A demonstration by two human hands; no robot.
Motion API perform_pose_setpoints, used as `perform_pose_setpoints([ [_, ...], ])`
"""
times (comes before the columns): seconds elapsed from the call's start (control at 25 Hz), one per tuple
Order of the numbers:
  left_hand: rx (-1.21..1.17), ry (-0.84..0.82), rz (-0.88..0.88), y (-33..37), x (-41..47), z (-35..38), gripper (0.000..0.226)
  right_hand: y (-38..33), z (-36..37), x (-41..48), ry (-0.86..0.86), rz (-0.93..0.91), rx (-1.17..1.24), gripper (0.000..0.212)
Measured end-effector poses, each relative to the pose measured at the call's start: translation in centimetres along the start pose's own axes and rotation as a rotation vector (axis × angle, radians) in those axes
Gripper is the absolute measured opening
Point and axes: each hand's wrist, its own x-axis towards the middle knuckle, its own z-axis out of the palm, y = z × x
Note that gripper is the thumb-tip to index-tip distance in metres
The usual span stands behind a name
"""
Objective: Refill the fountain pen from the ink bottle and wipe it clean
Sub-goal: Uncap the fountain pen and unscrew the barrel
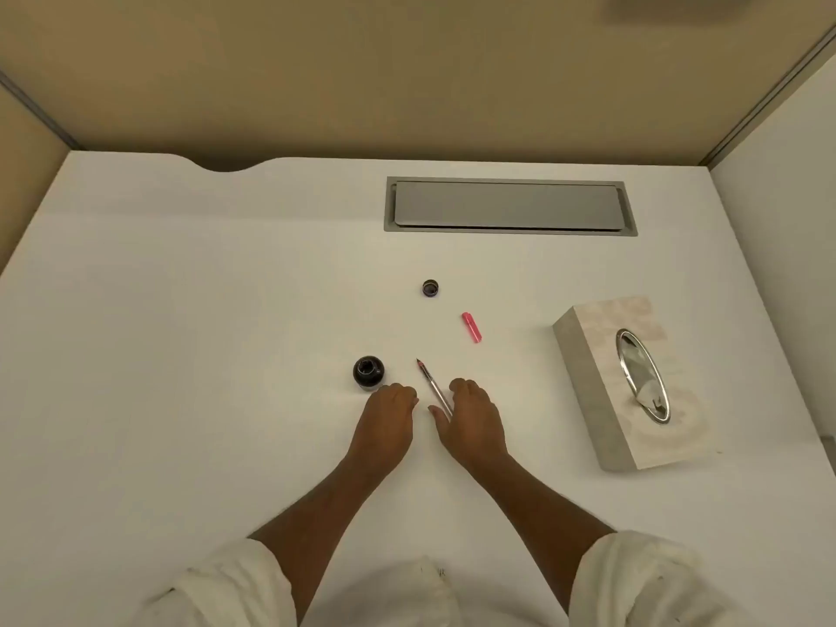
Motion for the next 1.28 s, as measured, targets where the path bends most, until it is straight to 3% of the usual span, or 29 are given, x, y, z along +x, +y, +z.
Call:
perform_pose_setpoints([
  [0.28,-0.235,-0.025,-0.273,0.2,0.0,1.1,0.020,-0.1,0.8,0.3,0.040,0.023,-0.066,0.018],
  [0.56,-0.542,0.011,-0.534,2.7,1.3,-0.1,0.016,-0.9,0.1,0.0,0.087,0.096,0.010,0.016],
  [0.76,-1.070,-0.003,-0.785,4.4,2.6,-2.6,0.018,-2.5,-2.2,-1.5,0.212,0.071,0.172,0.009],
  [1.0,-1.583,-0.069,-0.678,6.1,2.4,-6.4,0.020,-4.4,-5.7,-4.8,0.250,0.033,0.304,0.009],
  [1.28,-1.737,-0.164,-0.517,7.0,1.1,-10.2,0.024,-6.6,-8.9,-8.1,0.341,0.087,0.517,0.002],
])
